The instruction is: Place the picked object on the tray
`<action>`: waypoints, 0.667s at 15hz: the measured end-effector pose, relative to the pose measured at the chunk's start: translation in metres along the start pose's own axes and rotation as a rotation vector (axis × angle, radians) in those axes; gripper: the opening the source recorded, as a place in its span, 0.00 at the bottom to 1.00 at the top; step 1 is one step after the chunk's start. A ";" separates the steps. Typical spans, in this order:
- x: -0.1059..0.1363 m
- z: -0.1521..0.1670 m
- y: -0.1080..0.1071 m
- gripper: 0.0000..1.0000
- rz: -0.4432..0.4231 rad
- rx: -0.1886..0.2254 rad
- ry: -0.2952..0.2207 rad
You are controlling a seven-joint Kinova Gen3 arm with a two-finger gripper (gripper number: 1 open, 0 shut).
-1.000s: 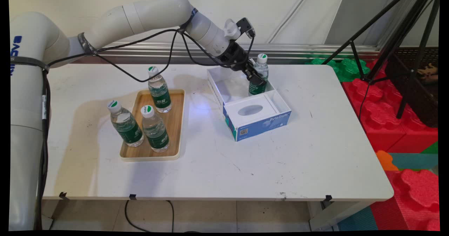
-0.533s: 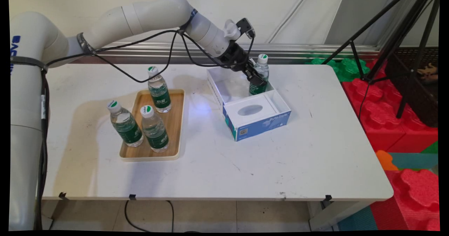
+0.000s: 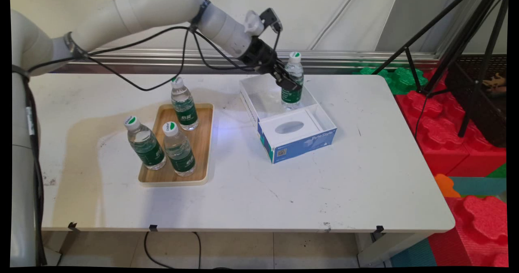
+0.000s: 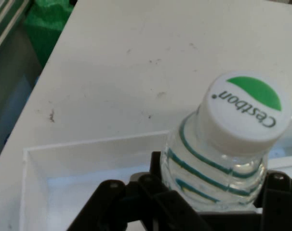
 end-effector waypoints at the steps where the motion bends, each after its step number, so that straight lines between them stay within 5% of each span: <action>1: 0.000 -0.011 0.002 0.00 0.002 0.000 0.011; 10: 0.005 -0.093 0.018 0.00 0.012 -0.003 0.076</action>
